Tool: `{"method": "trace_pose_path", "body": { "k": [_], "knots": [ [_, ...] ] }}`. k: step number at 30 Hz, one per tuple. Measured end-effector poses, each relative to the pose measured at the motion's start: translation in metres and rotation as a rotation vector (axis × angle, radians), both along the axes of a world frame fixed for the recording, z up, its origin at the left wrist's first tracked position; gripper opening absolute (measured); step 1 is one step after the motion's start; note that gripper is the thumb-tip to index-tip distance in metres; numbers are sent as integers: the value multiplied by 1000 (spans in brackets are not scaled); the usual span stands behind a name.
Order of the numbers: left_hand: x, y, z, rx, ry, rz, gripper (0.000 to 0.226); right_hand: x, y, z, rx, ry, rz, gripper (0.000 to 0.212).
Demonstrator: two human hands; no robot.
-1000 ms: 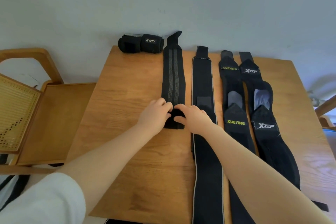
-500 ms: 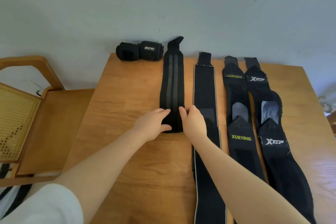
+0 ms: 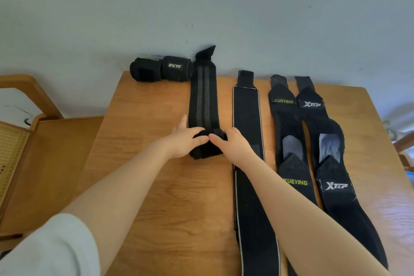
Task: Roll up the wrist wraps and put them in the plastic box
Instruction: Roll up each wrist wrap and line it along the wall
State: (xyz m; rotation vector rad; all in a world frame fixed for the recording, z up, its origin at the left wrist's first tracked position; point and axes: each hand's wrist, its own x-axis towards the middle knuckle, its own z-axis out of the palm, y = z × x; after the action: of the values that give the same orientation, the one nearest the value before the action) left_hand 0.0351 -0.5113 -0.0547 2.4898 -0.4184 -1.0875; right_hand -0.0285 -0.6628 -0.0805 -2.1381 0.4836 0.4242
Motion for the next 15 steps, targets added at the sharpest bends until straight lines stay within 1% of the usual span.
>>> {"method": "trace_pose_path", "body": {
  "k": [2,3,5,6,8,10,11,12,13,15],
  "knots": [
    [4,-2,-3,-84,-7,59,55,9,1,1,30,-2,-46,54],
    [4,-4,-6,-143,-53,105,53,12,2,2,33,-16,-66,57],
    [4,-8,-9,-274,-138,275,53,21,3,5,19,-23,-86,65],
    [5,-9,-11,-339,-134,380,60,25,4,7,6,-6,-74,66],
    [7,-9,-13,-448,-71,549,82,29,5,12,-8,64,-43,64],
    [4,-9,-13,-503,-30,623,95,26,6,15,32,127,-68,64],
    [0,-7,-13,-532,-14,648,94,21,8,16,65,140,-92,63],
    [-6,-5,-13,-571,8,667,89,14,9,16,89,135,-106,62],
    [-13,-1,-14,-621,40,669,78,6,11,14,99,117,-102,61],
    [-32,10,-15,-695,89,609,49,-13,14,10,103,64,-64,53]
  ]
}}
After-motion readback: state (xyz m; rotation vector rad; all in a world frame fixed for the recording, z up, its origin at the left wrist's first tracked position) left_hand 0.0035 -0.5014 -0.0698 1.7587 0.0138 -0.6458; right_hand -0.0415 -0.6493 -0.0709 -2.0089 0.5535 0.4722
